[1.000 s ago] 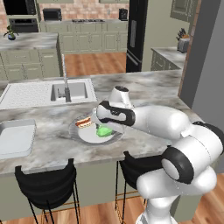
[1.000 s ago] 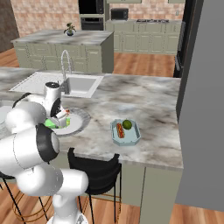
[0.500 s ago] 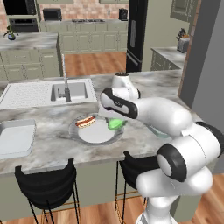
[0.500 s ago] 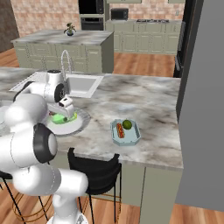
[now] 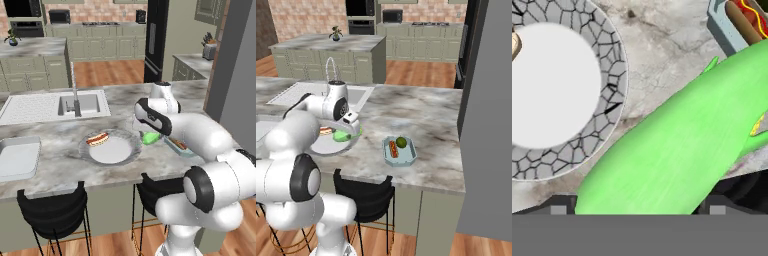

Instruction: Place one cooked food and one vegetable from the large plate to each tupperware container.

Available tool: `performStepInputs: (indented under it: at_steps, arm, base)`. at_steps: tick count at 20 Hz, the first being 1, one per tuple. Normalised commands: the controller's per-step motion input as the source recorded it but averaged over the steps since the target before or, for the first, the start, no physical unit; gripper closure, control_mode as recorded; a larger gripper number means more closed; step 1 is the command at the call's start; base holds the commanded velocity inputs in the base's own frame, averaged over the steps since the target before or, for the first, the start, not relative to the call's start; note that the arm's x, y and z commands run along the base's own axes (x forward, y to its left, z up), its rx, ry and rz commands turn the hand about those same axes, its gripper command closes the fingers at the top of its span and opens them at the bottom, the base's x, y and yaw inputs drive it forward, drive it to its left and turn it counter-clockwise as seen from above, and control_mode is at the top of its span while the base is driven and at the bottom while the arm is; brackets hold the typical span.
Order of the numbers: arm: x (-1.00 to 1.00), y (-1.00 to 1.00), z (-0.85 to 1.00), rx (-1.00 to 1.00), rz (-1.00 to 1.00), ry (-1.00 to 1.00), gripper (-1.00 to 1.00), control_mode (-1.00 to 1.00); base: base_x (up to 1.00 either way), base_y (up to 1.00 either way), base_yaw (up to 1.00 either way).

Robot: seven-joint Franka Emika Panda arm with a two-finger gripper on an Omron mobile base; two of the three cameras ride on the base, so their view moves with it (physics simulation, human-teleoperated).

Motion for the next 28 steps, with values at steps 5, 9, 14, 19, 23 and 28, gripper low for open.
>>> performStepInputs:
  at_steps: [5, 9, 14, 19, 23, 28]
  arm:
    - [-0.02, 0.11, 0.04, 0.00, 0.00, -0.08, 1.00, 1.00]
    - [0.00, 0.00, 0.00, 0.00, 0.00, 0.00, 1.00, 1.00]
    - [0.00, 0.00, 0.00, 0.00, 0.00, 0.00, 1.00, 1.00]
    - [0.00, 0.00, 0.00, 0.00, 0.00, 0.00, 1.00, 1.00]
    - [0.00, 0.00, 0.00, 0.00, 0.00, 0.00, 1.00, 1.00]
    - [0.00, 0.00, 0.00, 0.00, 0.00, 0.00, 1.00, 1.00]
  base:
    - [-0.28, 0.52, 0.01]
    - [-0.41, 1.00, 0.04]
    - [-0.17, 1.00, 0.04]
    - [0.07, 1.00, 0.12]
    - [0.25, 0.91, 0.10]
    - [0.75, 0.16, 0.02]
